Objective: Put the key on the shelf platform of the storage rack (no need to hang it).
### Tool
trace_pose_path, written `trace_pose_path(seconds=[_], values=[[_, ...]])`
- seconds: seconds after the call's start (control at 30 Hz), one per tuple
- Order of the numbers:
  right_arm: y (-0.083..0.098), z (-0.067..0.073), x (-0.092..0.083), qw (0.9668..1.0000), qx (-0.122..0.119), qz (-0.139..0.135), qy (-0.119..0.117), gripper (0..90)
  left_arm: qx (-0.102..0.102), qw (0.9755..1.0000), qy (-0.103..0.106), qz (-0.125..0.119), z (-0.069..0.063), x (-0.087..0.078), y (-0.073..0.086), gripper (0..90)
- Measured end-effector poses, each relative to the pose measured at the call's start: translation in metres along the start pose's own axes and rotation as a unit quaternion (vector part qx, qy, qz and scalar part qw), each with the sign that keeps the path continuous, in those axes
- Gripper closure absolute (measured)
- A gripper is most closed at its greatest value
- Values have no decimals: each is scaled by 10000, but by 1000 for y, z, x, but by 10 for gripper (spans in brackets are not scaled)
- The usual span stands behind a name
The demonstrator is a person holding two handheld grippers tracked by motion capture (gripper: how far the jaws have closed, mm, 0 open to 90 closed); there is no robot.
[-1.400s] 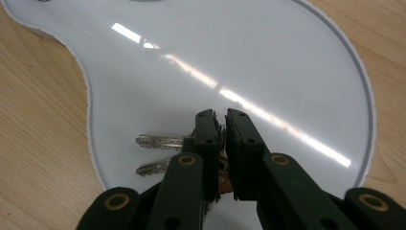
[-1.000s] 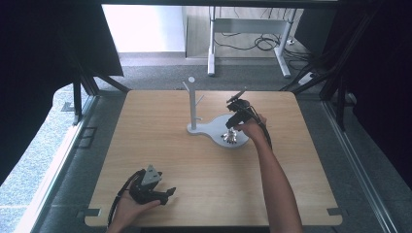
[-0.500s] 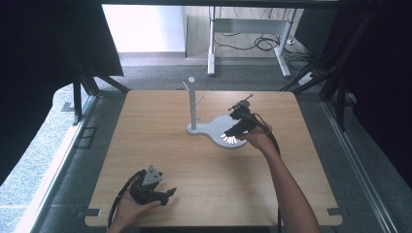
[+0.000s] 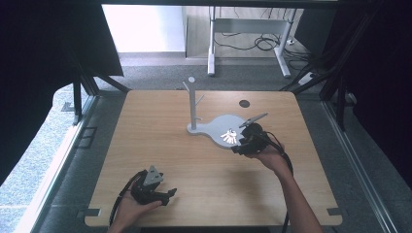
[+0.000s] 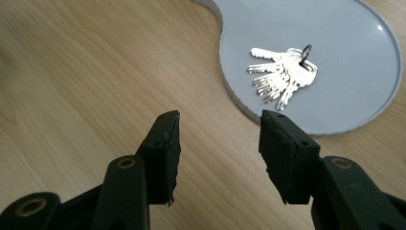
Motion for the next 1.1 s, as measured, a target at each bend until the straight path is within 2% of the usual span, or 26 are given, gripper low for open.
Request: trace_pose_path(seconds=[0.13,0.67,0.77,0.97,1.1], values=[[17,3,-6,9999,8,-141,-1,497,4,10000,-18,11,0,0,0,250],[97,18,-17,9992,28,-398,-65,495,-21,10000,-76,18,2,-1,0,250],[107,18,-17,9997,13,-261,-35,495,-1,10000,-75,27,1,0,0,250],[120,15,-13,9997,134,-212,-32,495,17,10000,-53,26,0,0,0,250],[122,14,-15,9994,177,-288,-5,494,5,10000,-53,7,1,-1,0,250]])
Point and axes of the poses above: each handheld gripper's, and its own axes: x roughly forward along the jaws, y roughly out of its underside, z roughly to its left, the point moved 2 cm from there along x, roughly forward along the jaws, and after that the axes turned 6 degrees about x, right-handed, at the moved point
